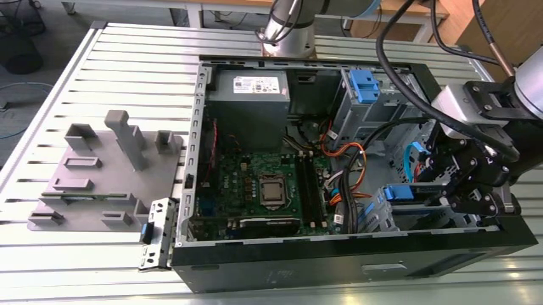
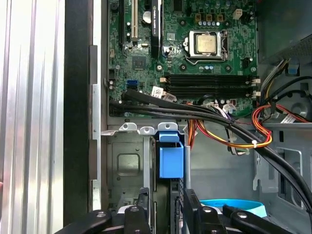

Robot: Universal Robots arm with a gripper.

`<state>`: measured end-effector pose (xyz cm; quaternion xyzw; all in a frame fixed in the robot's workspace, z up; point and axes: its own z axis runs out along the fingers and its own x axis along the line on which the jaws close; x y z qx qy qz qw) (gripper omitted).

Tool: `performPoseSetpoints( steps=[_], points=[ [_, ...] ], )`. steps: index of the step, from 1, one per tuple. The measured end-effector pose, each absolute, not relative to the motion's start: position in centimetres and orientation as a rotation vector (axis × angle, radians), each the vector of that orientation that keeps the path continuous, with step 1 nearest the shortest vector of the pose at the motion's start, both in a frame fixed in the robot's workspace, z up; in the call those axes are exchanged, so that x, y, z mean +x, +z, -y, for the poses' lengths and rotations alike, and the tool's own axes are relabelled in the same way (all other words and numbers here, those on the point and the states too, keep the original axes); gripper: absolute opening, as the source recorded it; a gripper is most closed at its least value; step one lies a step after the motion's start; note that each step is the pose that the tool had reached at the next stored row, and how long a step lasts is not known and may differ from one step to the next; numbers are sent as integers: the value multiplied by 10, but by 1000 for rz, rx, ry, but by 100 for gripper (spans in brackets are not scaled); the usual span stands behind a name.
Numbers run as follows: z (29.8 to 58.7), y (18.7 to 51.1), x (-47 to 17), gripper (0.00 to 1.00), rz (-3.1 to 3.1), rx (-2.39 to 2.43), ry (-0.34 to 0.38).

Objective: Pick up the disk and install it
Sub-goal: 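Insert the disk into the insertion slot, then insert the first disk wire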

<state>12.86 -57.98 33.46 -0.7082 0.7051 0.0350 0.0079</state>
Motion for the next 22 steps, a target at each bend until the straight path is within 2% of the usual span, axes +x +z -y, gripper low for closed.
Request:
performPoseSetpoints(
  steps=[22],
  points=[
    [580, 343, 128, 42, -2200, -2211, 103]
  ],
)
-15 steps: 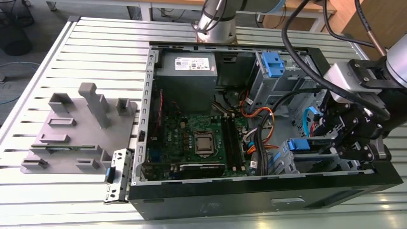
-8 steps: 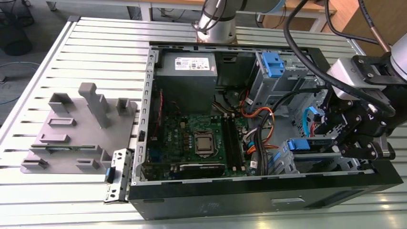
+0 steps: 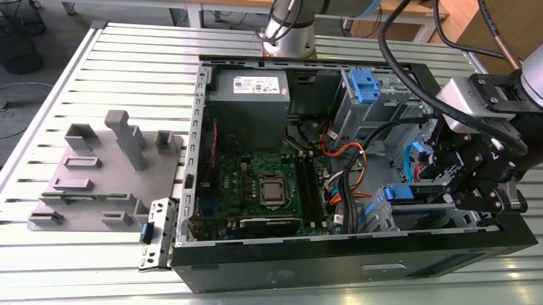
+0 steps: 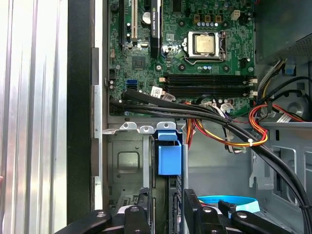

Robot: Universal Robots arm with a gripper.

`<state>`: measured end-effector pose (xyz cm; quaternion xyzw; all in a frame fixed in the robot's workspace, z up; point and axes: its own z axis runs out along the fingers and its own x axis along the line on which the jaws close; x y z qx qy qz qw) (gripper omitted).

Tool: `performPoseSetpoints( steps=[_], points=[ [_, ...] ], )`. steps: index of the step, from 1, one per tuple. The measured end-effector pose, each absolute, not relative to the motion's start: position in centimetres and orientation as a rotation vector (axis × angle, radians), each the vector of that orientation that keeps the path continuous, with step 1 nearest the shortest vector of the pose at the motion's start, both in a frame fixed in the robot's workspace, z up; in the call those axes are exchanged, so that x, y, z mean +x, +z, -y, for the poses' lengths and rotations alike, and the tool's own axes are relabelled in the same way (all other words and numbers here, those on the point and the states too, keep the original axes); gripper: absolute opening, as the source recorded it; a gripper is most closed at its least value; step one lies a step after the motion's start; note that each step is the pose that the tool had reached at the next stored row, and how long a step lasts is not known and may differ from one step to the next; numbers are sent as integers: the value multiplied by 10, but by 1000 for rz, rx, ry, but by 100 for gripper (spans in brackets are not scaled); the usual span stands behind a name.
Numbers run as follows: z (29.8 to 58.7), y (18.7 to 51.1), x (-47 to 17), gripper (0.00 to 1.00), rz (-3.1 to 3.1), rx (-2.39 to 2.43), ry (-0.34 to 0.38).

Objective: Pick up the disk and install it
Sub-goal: 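Insert the first disk wire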

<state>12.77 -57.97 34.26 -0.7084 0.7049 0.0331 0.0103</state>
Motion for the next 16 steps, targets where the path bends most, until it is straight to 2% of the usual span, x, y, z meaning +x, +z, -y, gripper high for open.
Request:
performPoseSetpoints(
  steps=[16],
  points=[
    [580, 357, 128, 42, -2200, -2211, 103]
  ],
)
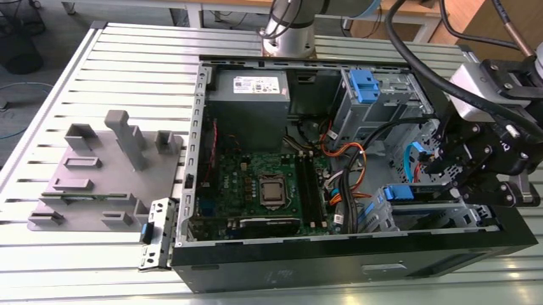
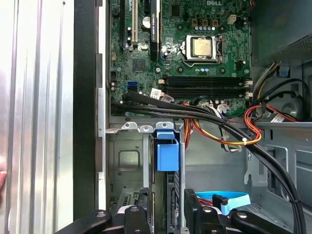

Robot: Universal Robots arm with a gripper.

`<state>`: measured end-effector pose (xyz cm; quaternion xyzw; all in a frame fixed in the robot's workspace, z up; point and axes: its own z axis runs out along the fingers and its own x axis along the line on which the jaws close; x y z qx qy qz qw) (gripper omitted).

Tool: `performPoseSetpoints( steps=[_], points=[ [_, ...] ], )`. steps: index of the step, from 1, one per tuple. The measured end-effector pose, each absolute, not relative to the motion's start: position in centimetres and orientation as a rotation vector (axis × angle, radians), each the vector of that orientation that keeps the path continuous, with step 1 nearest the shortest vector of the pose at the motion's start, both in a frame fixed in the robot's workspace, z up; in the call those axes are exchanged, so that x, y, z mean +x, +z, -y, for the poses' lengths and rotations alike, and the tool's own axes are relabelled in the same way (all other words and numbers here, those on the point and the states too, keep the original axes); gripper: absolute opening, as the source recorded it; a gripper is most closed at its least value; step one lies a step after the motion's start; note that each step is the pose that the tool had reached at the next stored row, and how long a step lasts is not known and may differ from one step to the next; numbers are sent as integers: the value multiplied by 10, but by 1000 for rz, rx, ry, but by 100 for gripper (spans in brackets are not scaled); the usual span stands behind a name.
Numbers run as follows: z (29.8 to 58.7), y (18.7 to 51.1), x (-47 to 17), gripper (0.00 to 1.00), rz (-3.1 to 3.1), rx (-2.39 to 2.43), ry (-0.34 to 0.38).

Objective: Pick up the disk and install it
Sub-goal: 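Insert the first disk wire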

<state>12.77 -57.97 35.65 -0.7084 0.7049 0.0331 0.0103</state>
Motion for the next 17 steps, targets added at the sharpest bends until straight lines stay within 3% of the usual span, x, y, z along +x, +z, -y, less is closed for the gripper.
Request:
performPoseSetpoints(
  steps=[17],
  points=[
    [579, 363, 128, 42, -2200, -2211, 104]
  ],
)
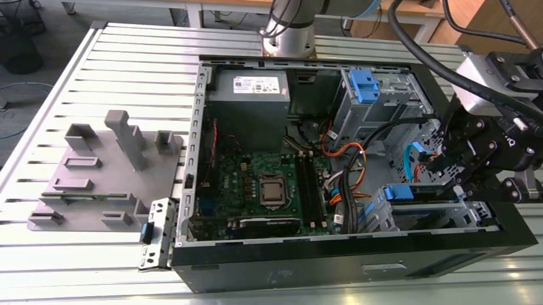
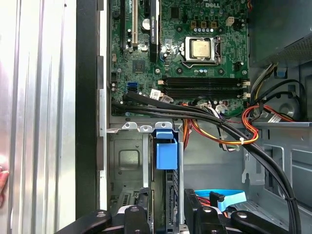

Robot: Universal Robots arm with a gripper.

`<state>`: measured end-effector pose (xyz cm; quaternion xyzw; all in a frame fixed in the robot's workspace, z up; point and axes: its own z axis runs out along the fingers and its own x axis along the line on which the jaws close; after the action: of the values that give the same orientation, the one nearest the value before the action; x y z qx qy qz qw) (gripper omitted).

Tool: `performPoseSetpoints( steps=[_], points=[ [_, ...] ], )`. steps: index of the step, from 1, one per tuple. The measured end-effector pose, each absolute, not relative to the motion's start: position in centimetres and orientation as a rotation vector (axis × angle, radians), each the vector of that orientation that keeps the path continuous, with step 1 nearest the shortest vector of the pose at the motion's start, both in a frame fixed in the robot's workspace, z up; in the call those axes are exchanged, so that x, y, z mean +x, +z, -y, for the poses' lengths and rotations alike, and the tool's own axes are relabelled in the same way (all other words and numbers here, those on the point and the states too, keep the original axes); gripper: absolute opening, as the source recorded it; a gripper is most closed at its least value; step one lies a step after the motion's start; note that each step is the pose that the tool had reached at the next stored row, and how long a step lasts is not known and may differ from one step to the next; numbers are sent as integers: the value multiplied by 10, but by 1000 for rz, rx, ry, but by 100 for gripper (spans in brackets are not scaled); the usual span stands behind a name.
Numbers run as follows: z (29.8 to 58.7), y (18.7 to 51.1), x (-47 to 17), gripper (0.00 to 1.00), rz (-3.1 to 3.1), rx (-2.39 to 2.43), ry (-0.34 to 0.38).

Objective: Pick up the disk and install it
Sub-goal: 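Insert the first disk wire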

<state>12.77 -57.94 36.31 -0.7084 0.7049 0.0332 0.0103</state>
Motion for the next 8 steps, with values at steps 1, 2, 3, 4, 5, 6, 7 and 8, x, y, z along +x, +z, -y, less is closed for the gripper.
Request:
performPoseSetpoints(
  steps=[1, 2, 3, 4, 5, 6, 7, 8],
  points=[
    [579, 363, 128, 42, -2200, -2211, 103],
    [579, 363, 128, 42, -2200, -2211, 103],
    [579, 363, 128, 42, -2200, -2211, 103],
    [578, 363, 128, 42, -2200, -2211, 103],
    [577, 363, 128, 42, -2200, -2211, 103],
    [576, 363, 128, 42, -2200, -2211, 103],
    [575, 363, 128, 42, -2200, -2211, 103],
    [574, 363, 128, 42, -2200, -2211, 103]
  ],
)
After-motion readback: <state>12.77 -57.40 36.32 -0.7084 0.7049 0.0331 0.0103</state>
